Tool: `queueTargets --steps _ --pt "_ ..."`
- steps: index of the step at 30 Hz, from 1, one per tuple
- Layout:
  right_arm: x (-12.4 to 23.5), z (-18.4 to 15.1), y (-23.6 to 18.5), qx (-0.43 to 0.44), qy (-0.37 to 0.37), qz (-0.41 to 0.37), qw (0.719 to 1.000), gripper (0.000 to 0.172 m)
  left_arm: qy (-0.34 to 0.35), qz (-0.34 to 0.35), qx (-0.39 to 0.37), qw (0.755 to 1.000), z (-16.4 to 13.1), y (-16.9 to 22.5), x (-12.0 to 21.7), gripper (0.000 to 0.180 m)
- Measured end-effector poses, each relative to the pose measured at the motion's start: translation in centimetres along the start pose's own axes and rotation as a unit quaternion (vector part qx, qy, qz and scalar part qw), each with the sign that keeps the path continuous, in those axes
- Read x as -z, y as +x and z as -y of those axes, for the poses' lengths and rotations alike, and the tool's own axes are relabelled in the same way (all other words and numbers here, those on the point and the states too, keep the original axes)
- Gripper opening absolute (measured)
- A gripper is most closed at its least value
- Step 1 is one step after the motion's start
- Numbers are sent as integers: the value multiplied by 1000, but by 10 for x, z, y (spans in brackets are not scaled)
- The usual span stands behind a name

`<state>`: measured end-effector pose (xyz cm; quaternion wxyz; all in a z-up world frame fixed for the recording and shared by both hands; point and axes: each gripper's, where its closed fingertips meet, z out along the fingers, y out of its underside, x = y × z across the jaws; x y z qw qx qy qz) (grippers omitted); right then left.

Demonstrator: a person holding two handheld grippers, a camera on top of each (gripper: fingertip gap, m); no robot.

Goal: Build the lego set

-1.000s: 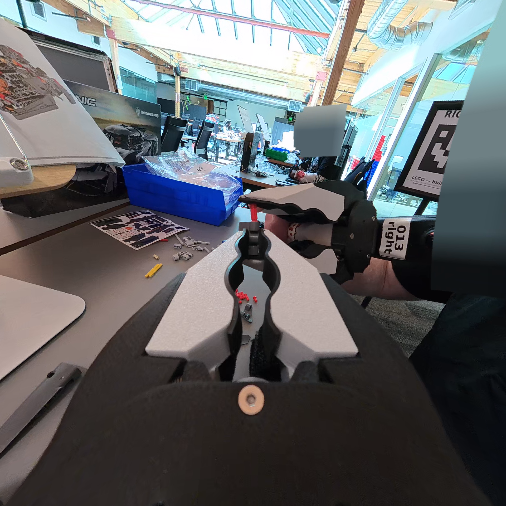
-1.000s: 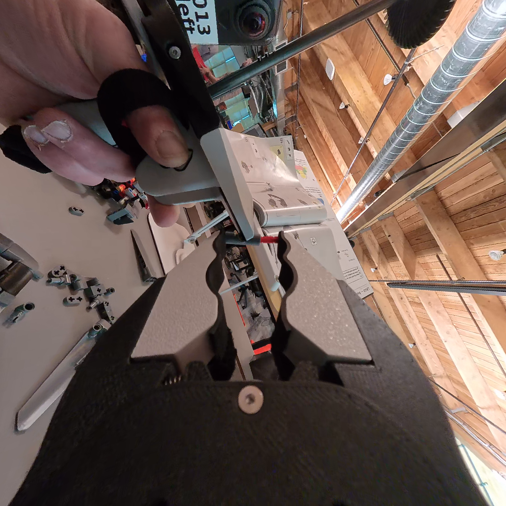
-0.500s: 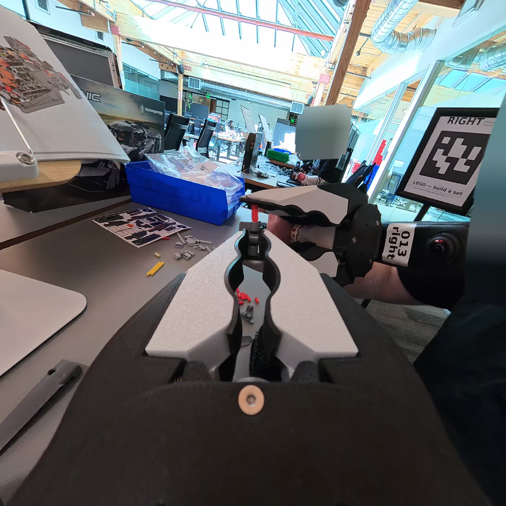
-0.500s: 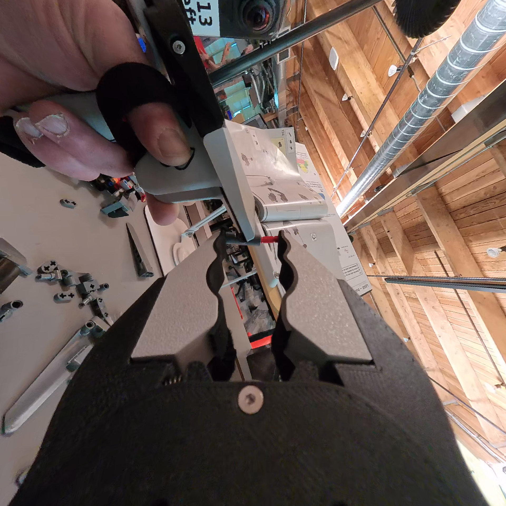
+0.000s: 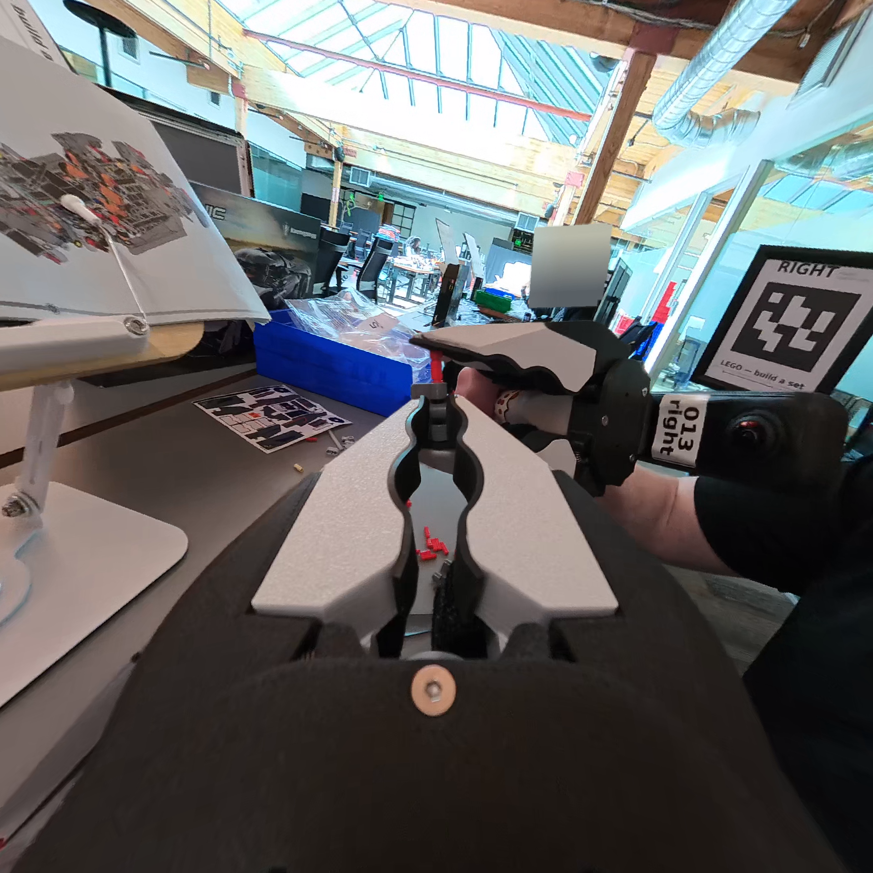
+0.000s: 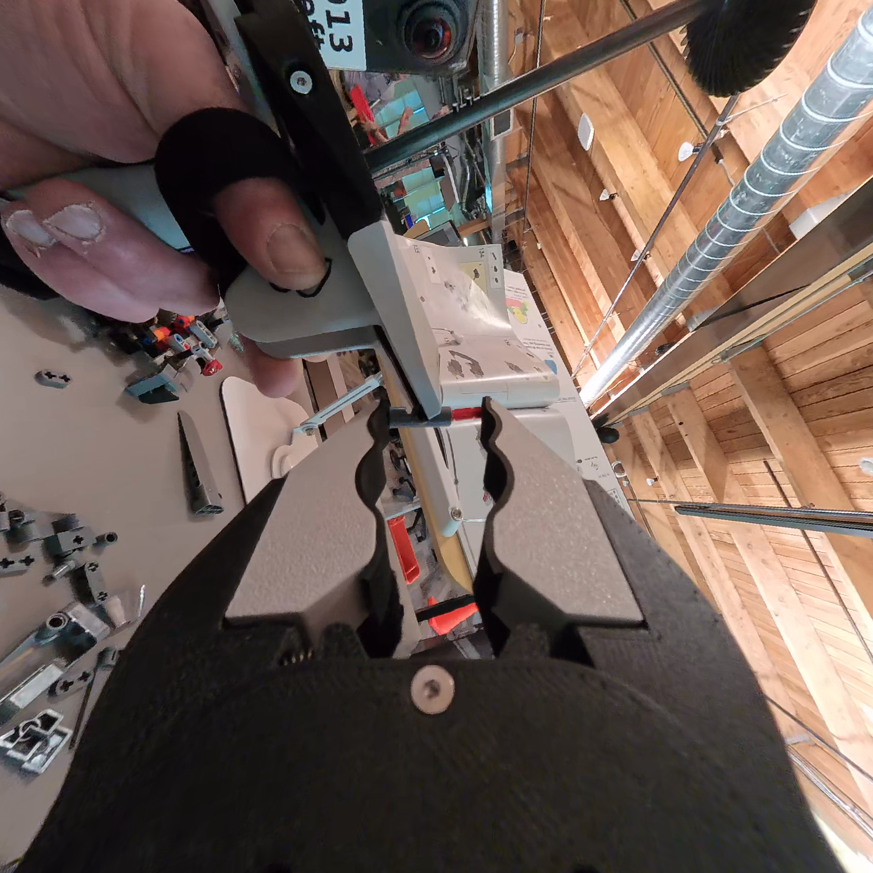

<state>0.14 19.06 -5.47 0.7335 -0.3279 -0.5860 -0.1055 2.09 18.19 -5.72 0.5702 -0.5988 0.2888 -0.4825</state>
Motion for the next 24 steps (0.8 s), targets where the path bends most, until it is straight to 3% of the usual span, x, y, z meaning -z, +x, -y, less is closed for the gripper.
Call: queueTargets --steps 24 --pt "-8 -7 -4 33 -24 -23 999 34 19 9 36 999 -3 -11 1 5"
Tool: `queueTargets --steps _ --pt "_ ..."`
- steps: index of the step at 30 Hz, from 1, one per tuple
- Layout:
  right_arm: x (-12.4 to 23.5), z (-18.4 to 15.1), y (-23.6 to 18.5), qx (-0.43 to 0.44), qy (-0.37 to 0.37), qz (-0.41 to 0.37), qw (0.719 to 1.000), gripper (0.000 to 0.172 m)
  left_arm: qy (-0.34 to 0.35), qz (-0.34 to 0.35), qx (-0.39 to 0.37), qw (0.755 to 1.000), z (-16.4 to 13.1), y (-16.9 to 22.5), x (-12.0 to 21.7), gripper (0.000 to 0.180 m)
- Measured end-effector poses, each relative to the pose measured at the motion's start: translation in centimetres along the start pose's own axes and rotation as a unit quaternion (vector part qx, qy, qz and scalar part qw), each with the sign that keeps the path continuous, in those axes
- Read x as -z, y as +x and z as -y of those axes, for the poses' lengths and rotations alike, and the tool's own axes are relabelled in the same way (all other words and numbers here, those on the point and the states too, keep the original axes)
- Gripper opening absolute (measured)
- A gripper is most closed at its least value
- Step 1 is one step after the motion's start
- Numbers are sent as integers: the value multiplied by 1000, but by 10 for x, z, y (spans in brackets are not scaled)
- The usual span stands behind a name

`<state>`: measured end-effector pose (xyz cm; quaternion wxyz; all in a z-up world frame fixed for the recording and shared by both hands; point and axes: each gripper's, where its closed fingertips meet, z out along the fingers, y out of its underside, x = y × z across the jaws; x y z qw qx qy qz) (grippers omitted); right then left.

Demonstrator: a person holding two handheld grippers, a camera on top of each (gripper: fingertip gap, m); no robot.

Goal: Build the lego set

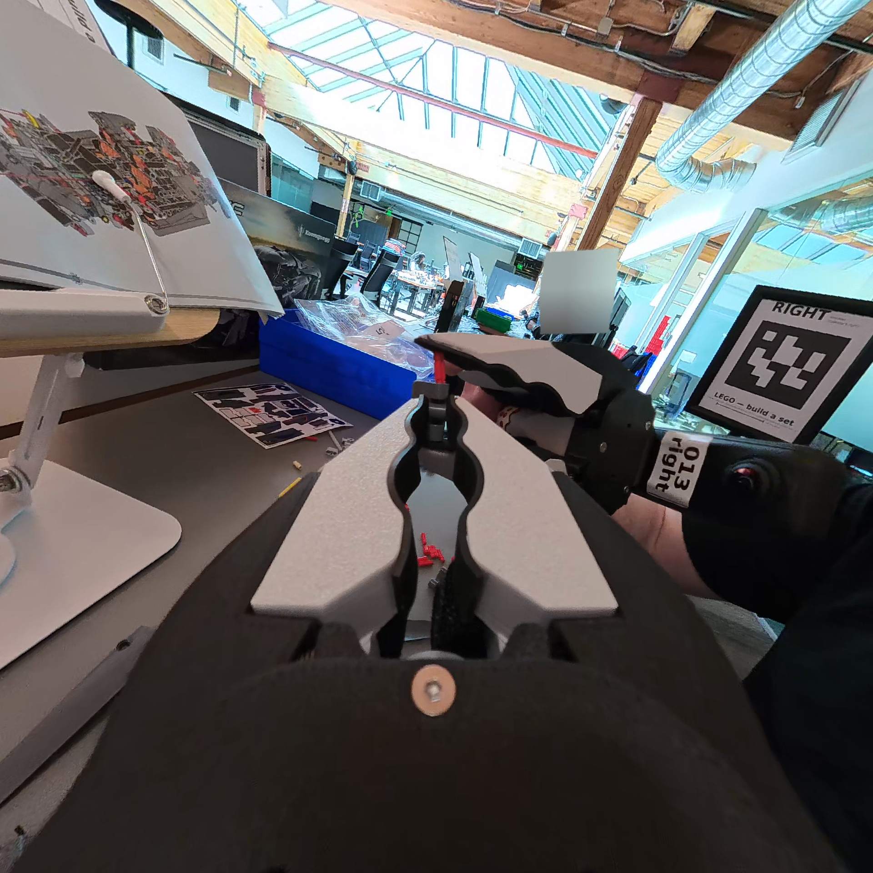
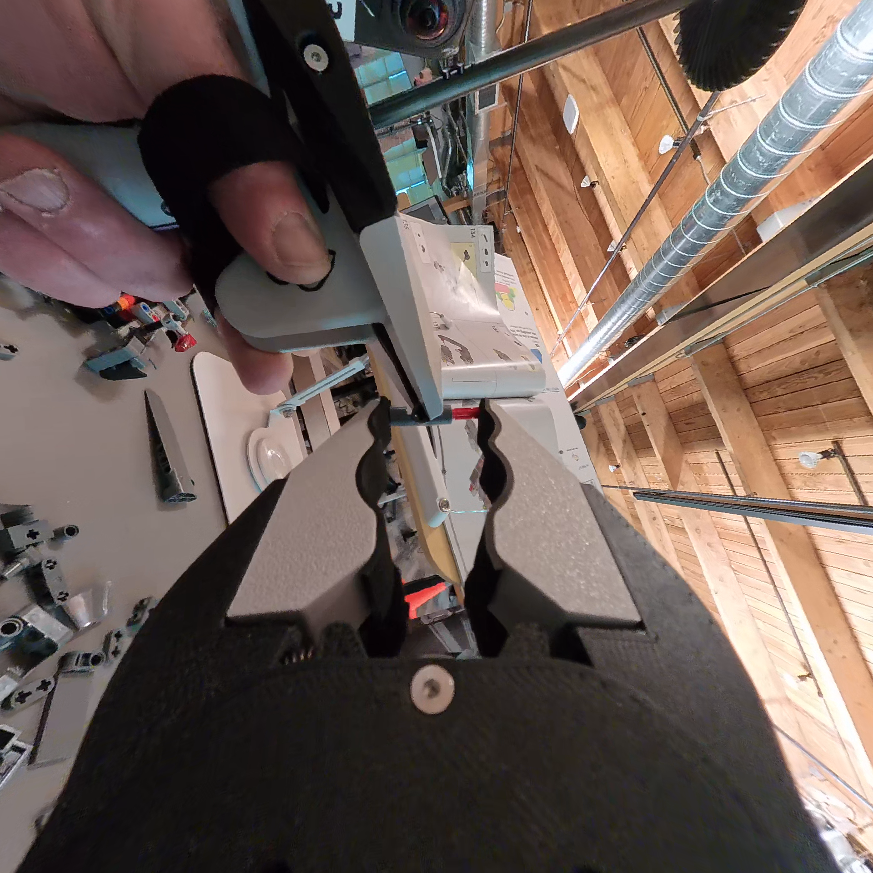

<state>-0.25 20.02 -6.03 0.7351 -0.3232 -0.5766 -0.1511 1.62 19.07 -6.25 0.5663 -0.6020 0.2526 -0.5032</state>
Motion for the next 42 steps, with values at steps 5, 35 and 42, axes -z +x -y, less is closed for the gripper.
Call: queueTargets --steps 5,35,42 --pt "-1 -2 -3 -9 3 20 1000 35 -4 5 -4 1000 -3 -3 0 5" --pt "9 -2 -11 -109 55 133 983 36 -24 -27 -1 999 -11 6 -4 4" --pt "6 -5 -12 -79 40 108 990 35 -25 -22 3 999 -12 2 -4 4"
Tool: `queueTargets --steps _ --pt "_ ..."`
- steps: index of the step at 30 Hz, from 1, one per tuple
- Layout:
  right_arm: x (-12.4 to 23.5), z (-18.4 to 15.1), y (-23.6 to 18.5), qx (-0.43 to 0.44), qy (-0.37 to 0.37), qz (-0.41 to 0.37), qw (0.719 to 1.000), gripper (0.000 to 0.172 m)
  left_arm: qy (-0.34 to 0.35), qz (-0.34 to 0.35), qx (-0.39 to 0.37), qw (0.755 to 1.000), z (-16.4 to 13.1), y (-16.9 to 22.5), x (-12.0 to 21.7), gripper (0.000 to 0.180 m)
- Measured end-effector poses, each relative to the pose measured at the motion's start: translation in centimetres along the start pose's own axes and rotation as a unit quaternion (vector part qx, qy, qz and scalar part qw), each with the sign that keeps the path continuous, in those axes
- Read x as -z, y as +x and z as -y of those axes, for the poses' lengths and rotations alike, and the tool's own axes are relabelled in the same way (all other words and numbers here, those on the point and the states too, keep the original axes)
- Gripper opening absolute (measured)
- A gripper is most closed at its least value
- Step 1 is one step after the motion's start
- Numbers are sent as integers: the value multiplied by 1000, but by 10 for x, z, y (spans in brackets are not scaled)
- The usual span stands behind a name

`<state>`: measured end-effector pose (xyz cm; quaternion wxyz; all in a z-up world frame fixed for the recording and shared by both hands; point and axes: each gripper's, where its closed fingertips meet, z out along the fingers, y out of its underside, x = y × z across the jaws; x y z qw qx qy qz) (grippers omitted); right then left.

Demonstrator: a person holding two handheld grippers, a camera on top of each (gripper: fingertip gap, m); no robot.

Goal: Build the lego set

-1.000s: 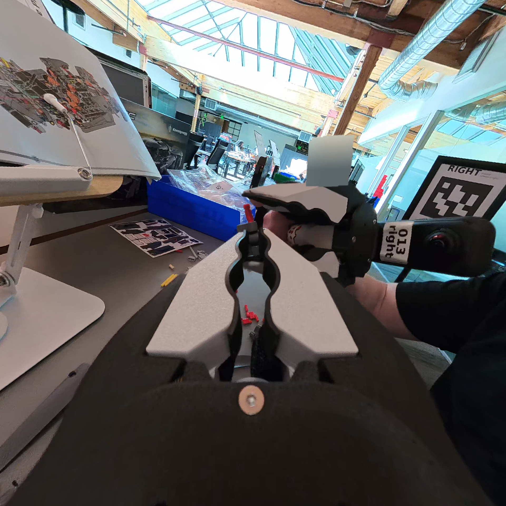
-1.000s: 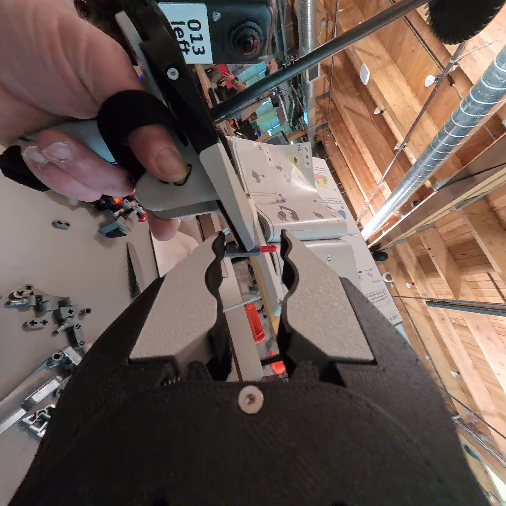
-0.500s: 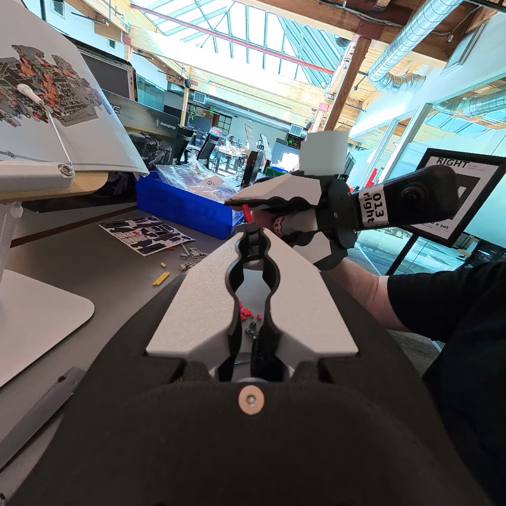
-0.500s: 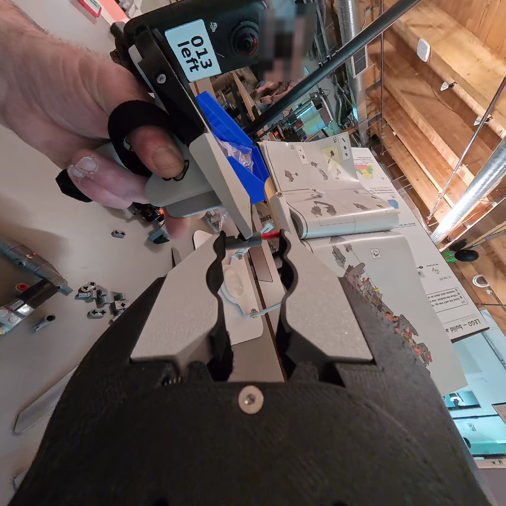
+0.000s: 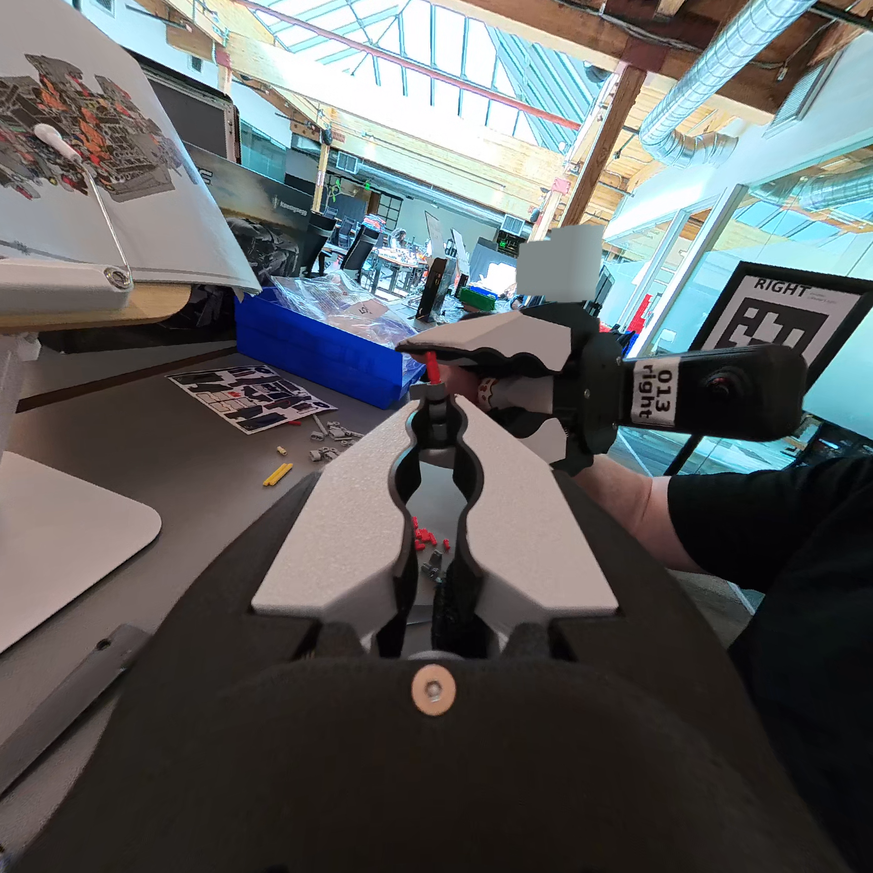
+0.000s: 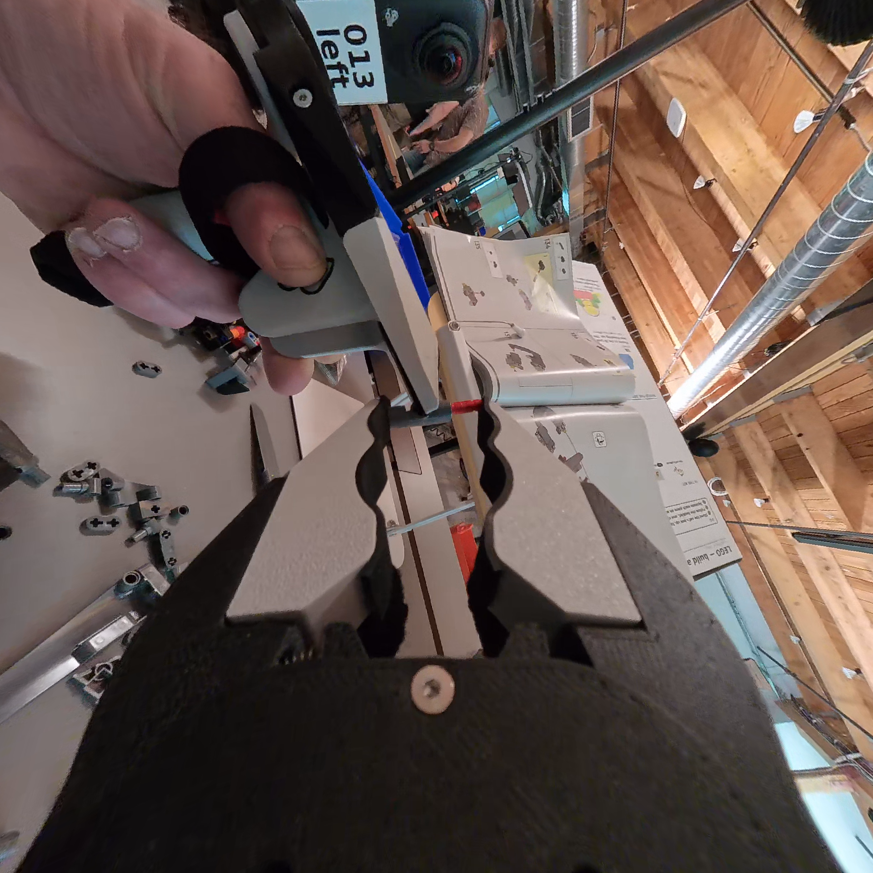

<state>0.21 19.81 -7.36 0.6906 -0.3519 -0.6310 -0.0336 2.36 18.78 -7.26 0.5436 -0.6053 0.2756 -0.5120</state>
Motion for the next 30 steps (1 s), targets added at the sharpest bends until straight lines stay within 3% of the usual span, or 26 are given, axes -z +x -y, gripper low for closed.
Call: queueTargets --steps 5,15,22,30 --pt "0 1 1 12 1 -11 1000 34 1 1 -1 1000 1 0 0 4" --pt "2 3 -3 -56 15 51 997 47 -18 -17 -8 1000 -6 6 -3 4" --pt "7 5 -10 -93 37 101 990 39 -28 -30 -13 999 -9 11 -5 4" --pt "7 5 -8 -64 39 80 994 39 -20 -24 -9 999 -7 10 -5 4"
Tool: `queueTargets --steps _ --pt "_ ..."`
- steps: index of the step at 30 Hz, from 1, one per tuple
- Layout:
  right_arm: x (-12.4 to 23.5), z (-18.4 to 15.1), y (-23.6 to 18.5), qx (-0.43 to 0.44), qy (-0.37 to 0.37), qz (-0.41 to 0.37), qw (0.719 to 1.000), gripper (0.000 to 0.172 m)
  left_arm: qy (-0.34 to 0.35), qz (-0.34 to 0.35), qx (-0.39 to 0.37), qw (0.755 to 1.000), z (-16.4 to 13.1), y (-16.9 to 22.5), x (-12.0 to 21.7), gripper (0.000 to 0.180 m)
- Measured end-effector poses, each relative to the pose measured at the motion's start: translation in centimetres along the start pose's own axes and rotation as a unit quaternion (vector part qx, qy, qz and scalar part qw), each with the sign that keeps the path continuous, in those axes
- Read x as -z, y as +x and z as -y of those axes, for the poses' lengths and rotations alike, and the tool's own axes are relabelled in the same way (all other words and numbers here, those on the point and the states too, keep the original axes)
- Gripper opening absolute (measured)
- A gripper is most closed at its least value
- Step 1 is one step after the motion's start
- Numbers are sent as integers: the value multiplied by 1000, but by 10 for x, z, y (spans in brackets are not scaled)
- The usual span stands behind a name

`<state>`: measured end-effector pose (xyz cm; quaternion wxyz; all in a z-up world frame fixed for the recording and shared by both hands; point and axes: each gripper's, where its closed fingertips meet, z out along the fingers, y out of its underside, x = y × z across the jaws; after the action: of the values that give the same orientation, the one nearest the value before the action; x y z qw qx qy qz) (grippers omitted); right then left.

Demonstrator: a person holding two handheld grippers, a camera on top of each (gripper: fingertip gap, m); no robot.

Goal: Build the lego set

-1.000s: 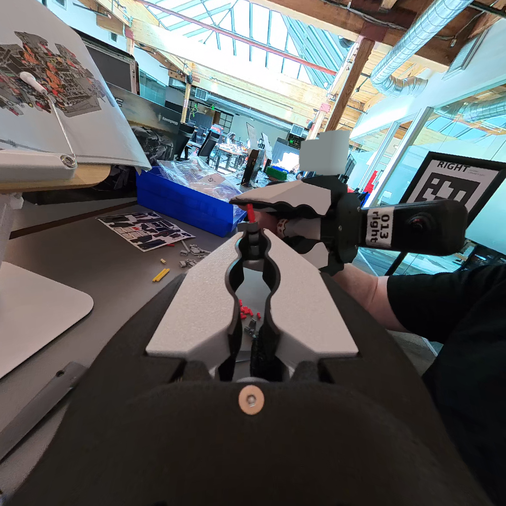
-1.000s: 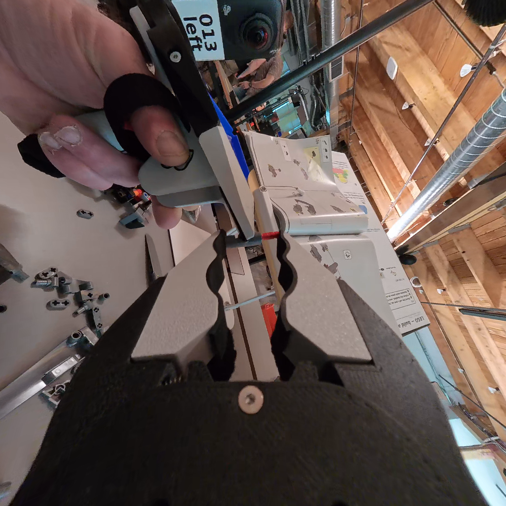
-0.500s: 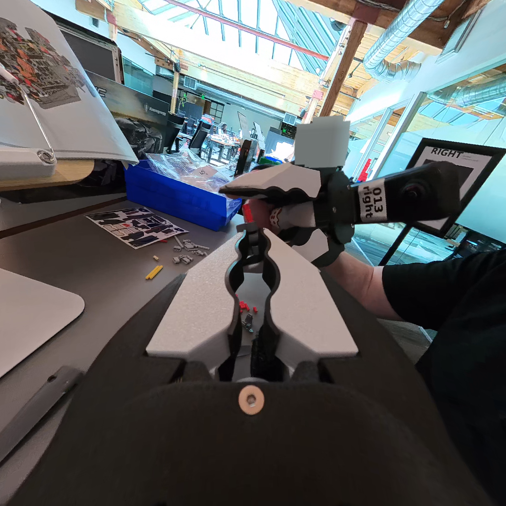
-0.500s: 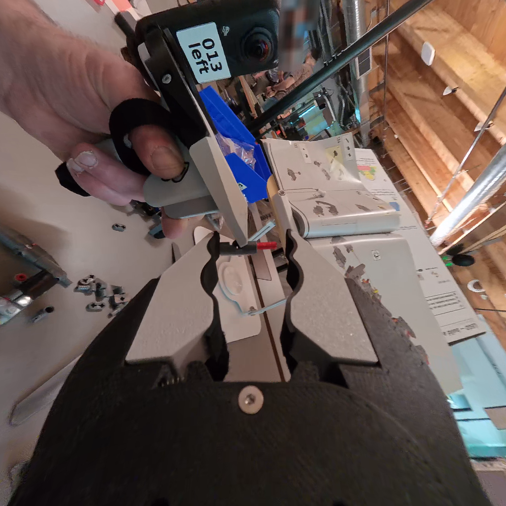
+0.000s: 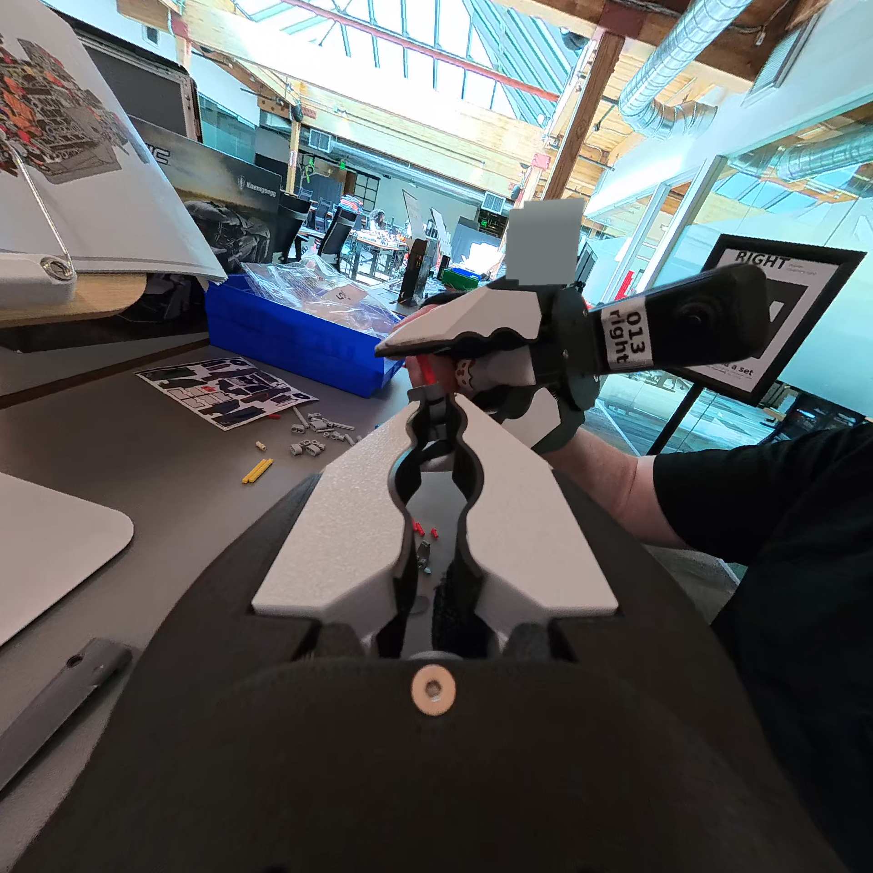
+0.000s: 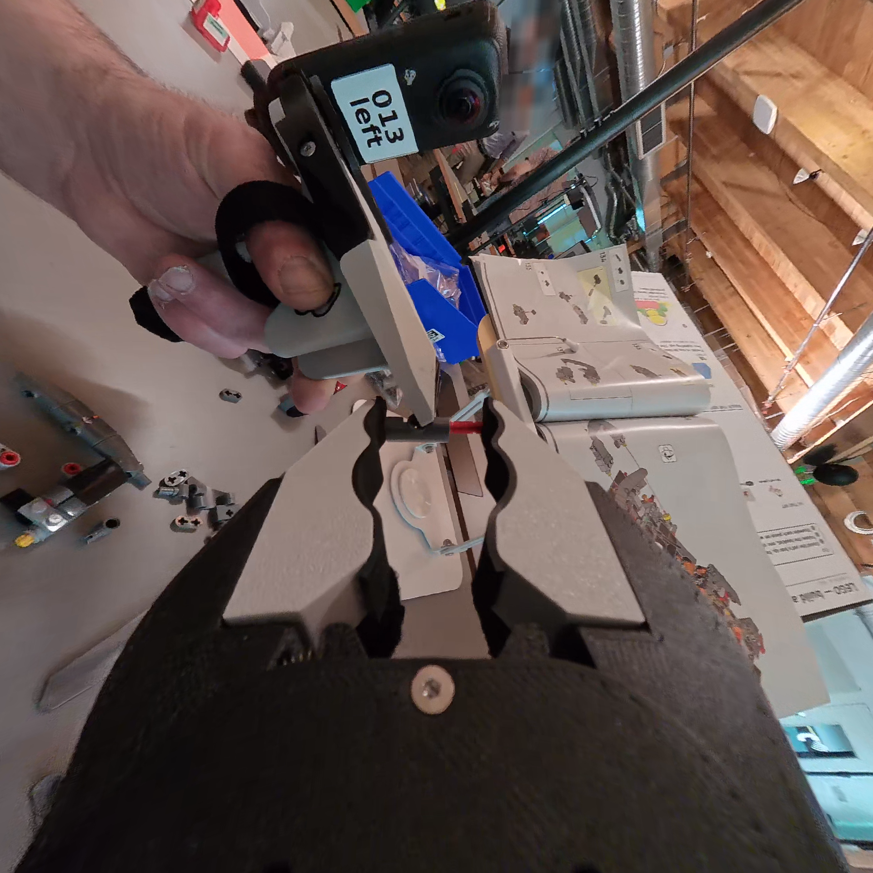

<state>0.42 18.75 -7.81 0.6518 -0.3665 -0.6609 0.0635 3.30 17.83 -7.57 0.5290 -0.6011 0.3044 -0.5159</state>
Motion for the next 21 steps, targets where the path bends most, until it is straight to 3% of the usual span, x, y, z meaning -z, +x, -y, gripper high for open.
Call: queueTargets --steps 13,15,17,21 --pt "-5 -2 1 33 -18 -31 999 34 3 15 -5 1000 1 -5 2 4" --pt "-7 -5 2 11 -21 -25 999 35 5 20 -9 1000 1 -8 2 4" --pt "-8 -7 5 -1 -30 -32 999 55 18 17 -8 1000 5 -9 3 4" --pt "-3 -6 5 -69 -21 -6 997 50 31 35 -54 997 16 -11 9 4"
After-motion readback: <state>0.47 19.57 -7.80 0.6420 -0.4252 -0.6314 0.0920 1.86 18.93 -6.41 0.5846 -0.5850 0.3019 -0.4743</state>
